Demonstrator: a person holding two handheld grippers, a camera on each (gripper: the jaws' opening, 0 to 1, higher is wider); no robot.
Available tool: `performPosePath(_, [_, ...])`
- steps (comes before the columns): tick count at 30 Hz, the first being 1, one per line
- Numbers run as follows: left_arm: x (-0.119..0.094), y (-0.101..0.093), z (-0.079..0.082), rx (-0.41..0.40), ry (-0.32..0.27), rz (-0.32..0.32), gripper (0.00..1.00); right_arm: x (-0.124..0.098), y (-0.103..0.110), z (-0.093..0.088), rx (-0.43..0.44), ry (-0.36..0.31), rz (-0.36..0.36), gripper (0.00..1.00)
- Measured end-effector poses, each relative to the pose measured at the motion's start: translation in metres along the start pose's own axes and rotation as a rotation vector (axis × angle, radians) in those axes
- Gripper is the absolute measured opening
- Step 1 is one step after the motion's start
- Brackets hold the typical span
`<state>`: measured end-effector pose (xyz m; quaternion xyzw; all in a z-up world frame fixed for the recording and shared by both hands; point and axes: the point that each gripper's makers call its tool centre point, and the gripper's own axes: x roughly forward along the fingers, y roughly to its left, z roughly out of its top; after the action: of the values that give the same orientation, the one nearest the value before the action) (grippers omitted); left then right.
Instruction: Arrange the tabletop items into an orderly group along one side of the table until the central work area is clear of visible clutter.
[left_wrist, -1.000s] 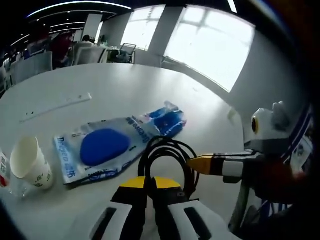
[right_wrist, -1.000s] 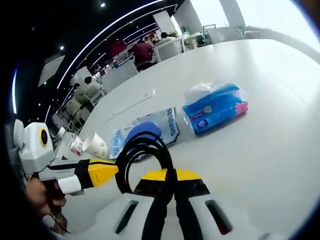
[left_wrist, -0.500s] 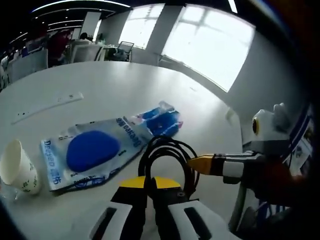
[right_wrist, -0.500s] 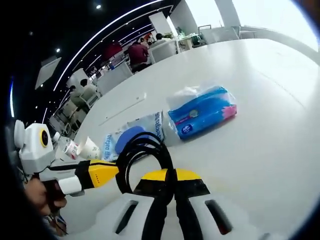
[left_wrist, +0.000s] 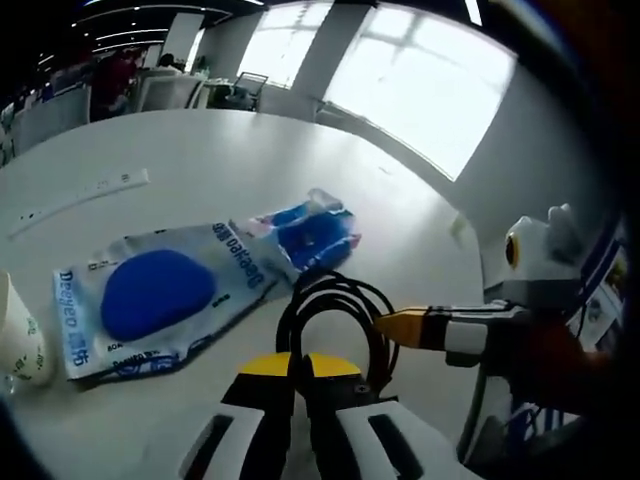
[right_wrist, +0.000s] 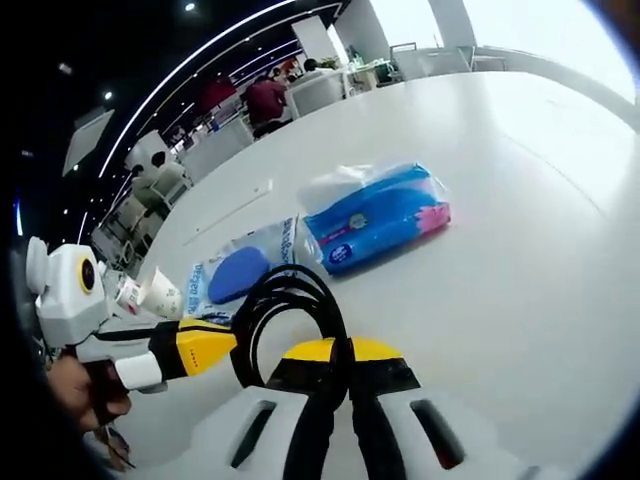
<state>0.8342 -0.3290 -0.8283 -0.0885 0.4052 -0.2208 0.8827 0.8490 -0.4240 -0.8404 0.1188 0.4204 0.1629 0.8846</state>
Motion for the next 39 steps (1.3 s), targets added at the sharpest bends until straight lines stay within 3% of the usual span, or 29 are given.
performPosePath(18, [0.018,0.009,-0.018,-0.083,0.041,0.030,0.02,0.022,-0.008,-0.007,-0.077,0.063,-0.011,0.00])
performPosePath(32, [0.023,0.015,-0.026,-0.047,0.063,0.045,0.03,0.031,-0.011,-0.005,-0.174,0.065,-0.026,0.00])
performPosePath(39, [0.017,0.017,-0.023,-0.014,0.036,0.048,0.12,0.030,-0.011,-0.002,-0.247,0.039,-0.030,0.01])
